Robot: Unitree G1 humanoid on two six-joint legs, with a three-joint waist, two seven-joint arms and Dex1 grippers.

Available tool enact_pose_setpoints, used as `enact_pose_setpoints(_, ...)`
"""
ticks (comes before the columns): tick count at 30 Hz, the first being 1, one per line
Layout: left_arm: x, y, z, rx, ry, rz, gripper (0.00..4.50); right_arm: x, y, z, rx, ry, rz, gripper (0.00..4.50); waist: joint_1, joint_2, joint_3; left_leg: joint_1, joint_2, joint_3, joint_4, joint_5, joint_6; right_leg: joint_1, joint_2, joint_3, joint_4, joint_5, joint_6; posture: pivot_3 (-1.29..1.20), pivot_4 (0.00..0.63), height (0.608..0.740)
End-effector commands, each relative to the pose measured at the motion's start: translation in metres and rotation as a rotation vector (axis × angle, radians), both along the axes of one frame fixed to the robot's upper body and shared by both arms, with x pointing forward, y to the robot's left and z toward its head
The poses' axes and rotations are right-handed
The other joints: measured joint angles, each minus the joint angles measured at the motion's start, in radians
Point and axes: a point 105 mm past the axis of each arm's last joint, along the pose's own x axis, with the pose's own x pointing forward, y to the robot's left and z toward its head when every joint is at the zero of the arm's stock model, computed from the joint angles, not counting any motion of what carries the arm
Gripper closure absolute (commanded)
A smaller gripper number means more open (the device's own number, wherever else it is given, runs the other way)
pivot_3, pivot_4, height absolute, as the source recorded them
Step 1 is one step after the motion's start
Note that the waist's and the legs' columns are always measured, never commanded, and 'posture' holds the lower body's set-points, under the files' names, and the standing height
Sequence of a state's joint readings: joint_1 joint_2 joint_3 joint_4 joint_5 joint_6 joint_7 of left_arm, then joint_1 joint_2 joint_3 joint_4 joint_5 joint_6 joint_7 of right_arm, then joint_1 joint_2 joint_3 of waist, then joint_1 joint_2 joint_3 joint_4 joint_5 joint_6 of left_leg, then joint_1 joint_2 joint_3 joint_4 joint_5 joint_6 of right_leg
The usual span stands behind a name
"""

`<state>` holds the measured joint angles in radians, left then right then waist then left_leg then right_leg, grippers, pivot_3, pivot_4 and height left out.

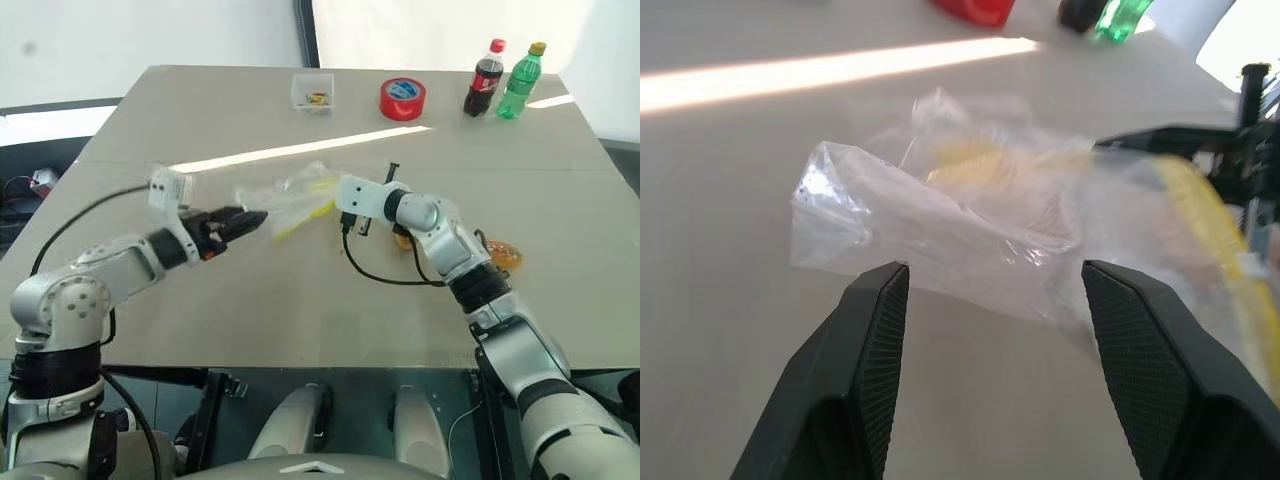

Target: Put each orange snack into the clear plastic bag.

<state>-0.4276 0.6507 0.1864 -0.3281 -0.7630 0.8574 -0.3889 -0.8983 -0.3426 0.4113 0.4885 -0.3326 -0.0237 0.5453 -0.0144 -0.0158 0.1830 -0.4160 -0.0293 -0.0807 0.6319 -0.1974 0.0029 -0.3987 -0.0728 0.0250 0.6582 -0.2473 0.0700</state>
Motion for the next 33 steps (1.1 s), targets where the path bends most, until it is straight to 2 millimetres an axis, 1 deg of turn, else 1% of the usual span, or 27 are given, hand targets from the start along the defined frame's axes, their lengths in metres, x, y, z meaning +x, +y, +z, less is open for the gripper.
enact_pose_setpoints(1,-0.007,-0.025,0.027,0.236,-0.261,-0.084,1.50,0.012,0.002,0.026,0.016,-0.095,-0.036,4.50,-0.002,0.000,0.000,0.000,0.000,0.000,-0.001,0.000,0.000,0.000,0.000,0.000,0.000,0.000,0.000,0.00,0.150,0.740)
enact_pose_setpoints(4,-0.006,-0.039,0.031,0.376,-0.370,-0.114,1.50,0.021,0.004,0.027,-0.032,-0.118,-0.074,4.50,-0.006,0.000,0.000,0.000,0.000,0.003,-0.004,0.000,0.000,-0.003,0.000,0.002,0.000,0.000,0.000,0.00,0.150,0.740)
enact_pose_setpoints(6,-0.007,-0.044,0.031,0.452,-0.410,-0.136,1.50,0.024,0.007,0.027,-0.062,-0.131,-0.084,4.50,-0.010,0.000,0.000,0.000,0.000,0.004,-0.005,0.000,0.000,-0.005,0.001,0.004,0.001,0.000,0.000,0.00,0.150,0.740)
enact_pose_setpoints(8,-0.009,-0.049,0.024,0.557,-0.429,-0.174,1.50,0.026,0.010,0.025,-0.073,-0.129,-0.095,4.50,-0.018,0.000,0.000,-0.001,0.000,0.005,-0.007,0.000,0.000,-0.007,0.001,0.004,0.001,0.000,0.000,0.00,0.150,0.740)
enact_pose_setpoints(9,-0.011,-0.050,0.017,0.648,-0.440,-0.198,1.50,0.028,0.012,0.024,-0.078,-0.127,-0.099,4.50,-0.022,0.000,0.000,-0.001,0.000,0.005,-0.007,0.000,0.000,-0.007,0.001,0.004,0.001,0.000,0.000,0.00,0.150,0.740)
enact_pose_setpoints(11,-0.012,-0.050,0.007,0.748,-0.447,-0.226,1.50,0.029,0.016,0.023,-0.085,-0.127,-0.103,4.50,-0.029,0.000,0.000,-0.001,0.000,0.005,-0.008,0.000,0.000,-0.007,0.001,0.005,0.001,0.000,0.000,0.00,0.150,0.740)
enact_pose_setpoints(15,-0.007,-0.050,-0.004,0.785,-0.426,-0.221,1.50,0.027,0.027,0.024,-0.085,-0.132,-0.093,4.50,-0.029,0.000,0.000,-0.002,0.001,0.007,-0.010,-0.001,0.002,-0.010,0.001,0.007,0.002,0.000,0.000,0.00,0.150,0.740)
enact_pose_setpoints(20,0.001,-0.049,-0.017,0.818,-0.407,-0.203,1.50,0.025,0.033,0.024,-0.085,-0.130,-0.080,4.50,-0.029,0.000,0.000,-0.003,0.001,0.007,-0.010,-0.002,0.004,-0.012,0.002,0.007,0.003,0.000,0.000,0.00,0.150,0.740)
enact_pose_setpoints(27,0.009,-0.039,-0.024,0.892,-0.411,-0.163,1.50,0.027,0.030,0.023,-0.079,-0.123,-0.105,4.50,-0.029,0.000,0.000,-0.003,0.001,0.007,-0.009,-0.002,0.004,-0.012,0.002,0.007,0.004,0.000,0.000,0.00,0.150,0.740)
enact_pose_setpoints(33,0.010,-0.042,-0.021,0.892,-0.426,-0.169,1.50,0.027,0.030,0.022,-0.081,-0.119,-0.109,4.50,-0.029,0.000,0.000,-0.003,0.001,0.007,-0.009,-0.002,0.004,-0.012,0.002,0.007,0.004,0.000,0.000,0.00,0.150,0.740)
